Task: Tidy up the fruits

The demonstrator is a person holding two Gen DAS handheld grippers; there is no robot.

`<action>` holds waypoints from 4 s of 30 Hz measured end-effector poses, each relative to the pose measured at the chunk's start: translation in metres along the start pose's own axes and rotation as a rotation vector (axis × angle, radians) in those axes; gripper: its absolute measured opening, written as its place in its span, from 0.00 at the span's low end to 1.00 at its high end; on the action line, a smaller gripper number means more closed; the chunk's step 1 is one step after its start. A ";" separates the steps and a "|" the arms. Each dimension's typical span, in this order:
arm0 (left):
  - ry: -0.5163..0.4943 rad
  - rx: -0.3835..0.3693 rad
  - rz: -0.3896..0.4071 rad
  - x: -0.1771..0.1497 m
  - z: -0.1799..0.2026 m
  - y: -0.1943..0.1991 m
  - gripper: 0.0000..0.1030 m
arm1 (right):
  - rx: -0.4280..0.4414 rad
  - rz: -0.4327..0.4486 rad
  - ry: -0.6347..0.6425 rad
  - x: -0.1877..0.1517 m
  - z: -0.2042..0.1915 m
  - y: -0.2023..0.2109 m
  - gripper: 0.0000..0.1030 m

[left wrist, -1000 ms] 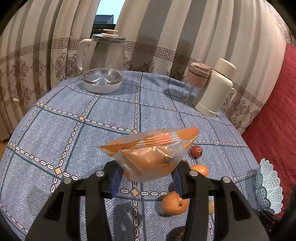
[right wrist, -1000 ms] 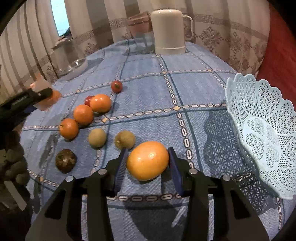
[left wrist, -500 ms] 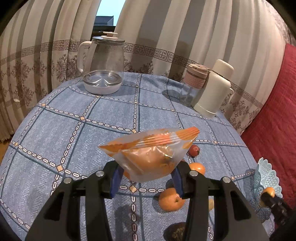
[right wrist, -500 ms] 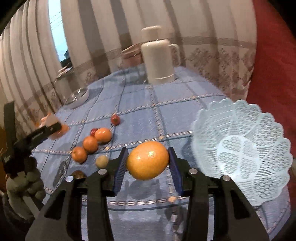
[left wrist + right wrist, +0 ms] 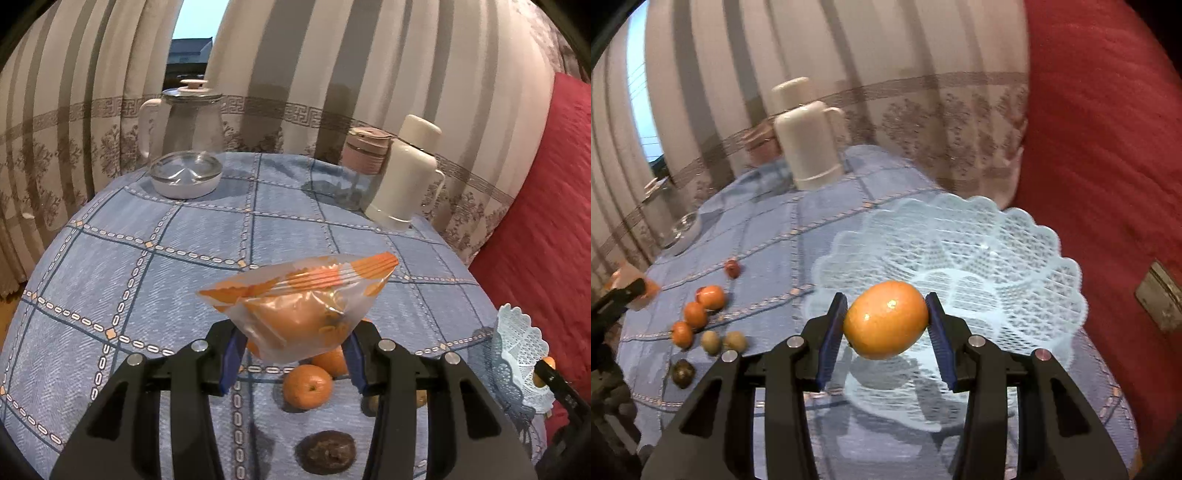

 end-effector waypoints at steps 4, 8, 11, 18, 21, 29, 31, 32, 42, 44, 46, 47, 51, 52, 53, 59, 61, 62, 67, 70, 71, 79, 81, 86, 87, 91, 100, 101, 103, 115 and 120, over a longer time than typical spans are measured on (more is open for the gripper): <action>-0.024 -0.011 -0.001 0.002 0.016 0.000 0.45 | -0.028 -0.029 -0.008 -0.005 0.016 -0.011 0.44; -0.042 -0.024 -0.007 0.003 0.030 -0.002 0.45 | -0.039 -0.050 -0.013 -0.009 0.026 -0.020 0.44; -0.062 -0.033 -0.010 0.004 0.043 -0.004 0.45 | -0.039 -0.057 -0.011 -0.010 0.031 -0.022 0.47; -0.106 -0.066 -0.028 0.000 0.077 -0.012 0.45 | -0.037 -0.034 -0.015 -0.005 0.044 -0.018 0.52; -0.121 -0.092 -0.041 -0.002 0.094 -0.016 0.45 | -0.041 -0.018 -0.034 -0.001 0.053 -0.016 0.52; -0.184 -0.192 -0.076 -0.010 0.153 -0.034 0.45 | -0.104 0.091 -0.072 0.019 0.079 0.004 0.61; -0.199 -0.228 -0.092 -0.014 0.172 -0.039 0.45 | -0.101 0.099 -0.086 0.022 0.084 0.007 0.62; -0.204 -0.244 -0.100 -0.016 0.180 -0.042 0.45 | -0.104 0.103 -0.092 0.023 0.086 0.009 0.62; -0.279 -0.409 -0.206 -0.044 0.261 -0.067 0.45 | -0.100 0.097 -0.123 0.027 0.097 0.008 0.66; -0.292 -0.426 -0.225 -0.051 0.271 -0.073 0.45 | -0.100 0.094 -0.122 0.026 0.097 0.006 0.67; -0.308 -0.437 -0.242 -0.058 0.280 -0.079 0.45 | -0.100 0.090 -0.125 0.026 0.098 0.005 0.67; -0.316 -0.443 -0.251 -0.062 0.284 -0.081 0.45 | -0.101 0.089 -0.129 0.026 0.099 0.005 0.67; -0.351 -0.458 -0.282 -0.077 0.296 -0.087 0.48 | -0.103 0.082 -0.147 0.027 0.104 0.003 0.67; -0.357 -0.459 -0.286 -0.079 0.298 -0.088 0.50 | -0.102 0.079 -0.152 0.028 0.105 0.001 0.67; -0.359 -0.461 -0.290 -0.081 0.298 -0.088 0.50 | -0.103 0.077 -0.155 0.028 0.106 0.000 0.67; -0.360 -0.470 -0.294 -0.085 0.299 -0.089 0.58 | -0.109 0.072 -0.157 0.027 0.107 -0.001 0.67; -0.360 -0.466 -0.284 -0.084 0.298 -0.087 0.59 | -0.110 0.075 -0.157 0.027 0.107 0.000 0.67; -0.359 -0.466 -0.281 -0.082 0.297 -0.086 0.59 | -0.111 0.076 -0.157 0.027 0.107 0.000 0.67; -0.354 -0.454 -0.257 -0.076 0.291 -0.080 0.69 | -0.111 0.080 -0.162 0.027 0.107 0.001 0.67; -0.358 -0.439 -0.233 -0.070 0.287 -0.075 0.75 | -0.110 0.085 -0.161 0.028 0.107 0.002 0.67; -0.358 -0.435 -0.225 -0.068 0.286 -0.074 0.79 | -0.109 0.086 -0.162 0.028 0.106 0.003 0.67; -0.369 -0.396 -0.152 -0.052 0.276 -0.057 0.85 | -0.101 0.121 -0.175 0.031 0.107 0.013 0.75; -0.364 -0.391 -0.138 -0.047 0.273 -0.054 0.87 | -0.100 0.125 -0.174 0.031 0.106 0.015 0.75; -0.354 -0.368 -0.107 -0.036 0.264 -0.048 0.90 | -0.082 0.122 -0.163 0.029 0.100 0.016 0.75; -0.350 -0.365 -0.102 -0.034 0.261 -0.047 0.90 | -0.076 0.121 -0.159 0.029 0.098 0.016 0.75; -0.323 -0.349 -0.086 -0.025 0.248 -0.044 0.90 | -0.059 0.133 -0.139 0.030 0.090 0.021 0.75; -0.289 -0.285 -0.018 -0.002 0.215 -0.031 0.90 | -0.038 0.234 -0.113 0.038 0.073 0.046 0.90; -0.287 -0.279 -0.010 -0.001 0.212 -0.028 0.90 | -0.027 0.246 -0.115 0.038 0.071 0.049 0.95; -0.277 -0.268 0.005 0.005 0.204 -0.025 0.90 | 0.005 0.282 -0.119 0.040 0.066 0.057 0.97; -0.203 -0.175 0.068 0.030 0.147 -0.004 0.90 | 0.141 0.339 -0.048 0.046 0.014 0.079 0.97; -0.189 -0.118 0.084 0.034 0.123 0.003 0.90 | 0.177 0.300 -0.039 0.046 -0.004 0.078 0.97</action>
Point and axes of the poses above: each gripper's, at about its wrist camera, not at the fingertips, and y roughly against the way its jaws point, z to its right, x to its top, the point moved 8 cm from there along -y, roughly the way its jaws point, and after that the axes turned 15 degrees about -x, right-handed, at the moved point
